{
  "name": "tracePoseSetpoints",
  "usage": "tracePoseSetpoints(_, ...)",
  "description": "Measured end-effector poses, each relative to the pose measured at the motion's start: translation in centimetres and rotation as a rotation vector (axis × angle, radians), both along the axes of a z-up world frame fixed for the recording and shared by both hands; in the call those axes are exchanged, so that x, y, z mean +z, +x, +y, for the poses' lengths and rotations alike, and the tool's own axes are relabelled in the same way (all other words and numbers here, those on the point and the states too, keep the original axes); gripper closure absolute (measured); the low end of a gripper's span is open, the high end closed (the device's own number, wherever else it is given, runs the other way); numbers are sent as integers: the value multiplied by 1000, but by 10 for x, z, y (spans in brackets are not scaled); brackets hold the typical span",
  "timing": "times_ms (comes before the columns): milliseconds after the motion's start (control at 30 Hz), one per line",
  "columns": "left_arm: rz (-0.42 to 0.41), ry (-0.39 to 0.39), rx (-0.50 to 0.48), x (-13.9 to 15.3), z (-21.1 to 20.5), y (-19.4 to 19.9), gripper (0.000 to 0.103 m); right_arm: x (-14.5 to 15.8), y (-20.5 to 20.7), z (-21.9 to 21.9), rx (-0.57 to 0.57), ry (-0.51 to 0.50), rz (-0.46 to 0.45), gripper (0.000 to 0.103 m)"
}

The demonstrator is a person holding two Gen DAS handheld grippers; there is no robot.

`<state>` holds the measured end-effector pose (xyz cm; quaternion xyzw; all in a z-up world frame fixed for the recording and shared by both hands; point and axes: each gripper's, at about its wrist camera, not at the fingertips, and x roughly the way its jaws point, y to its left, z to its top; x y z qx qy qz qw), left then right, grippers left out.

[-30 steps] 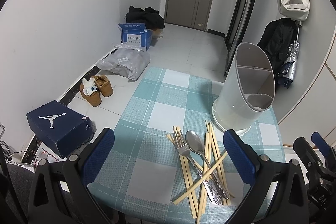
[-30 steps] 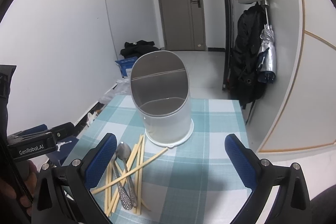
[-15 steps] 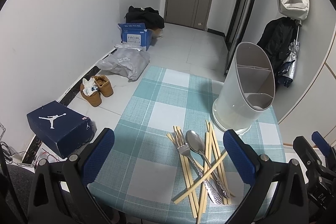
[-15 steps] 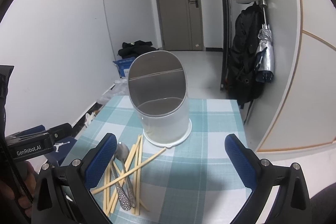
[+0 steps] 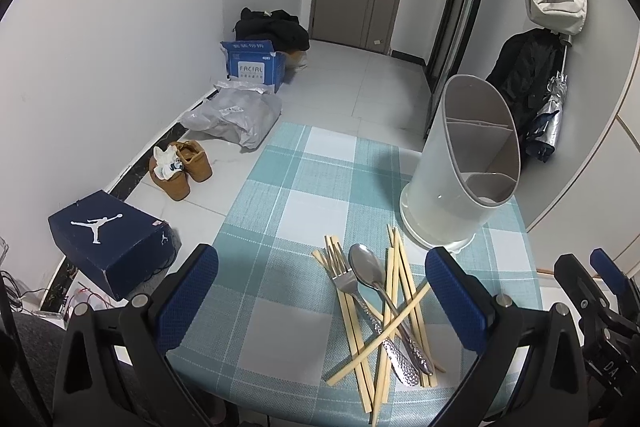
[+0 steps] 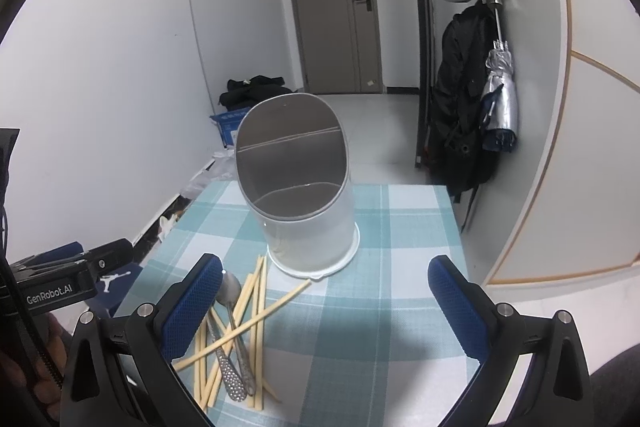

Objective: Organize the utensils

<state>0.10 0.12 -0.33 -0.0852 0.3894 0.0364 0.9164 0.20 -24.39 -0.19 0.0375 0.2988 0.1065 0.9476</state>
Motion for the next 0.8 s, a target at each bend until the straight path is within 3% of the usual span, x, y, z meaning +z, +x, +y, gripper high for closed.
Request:
tracePoseSetpoints(400, 13, -24, -4, 0, 2, 4, 1, -3, 1, 4, 82, 51, 18, 0)
tracePoseSetpoints(667, 60, -78, 33, -5, 15, 14, 1, -25, 25, 8, 107, 102, 181, 2)
tracePoseSetpoints(800, 87, -104, 66, -8, 25, 23, 1, -40, 48, 11, 80, 87, 287, 13)
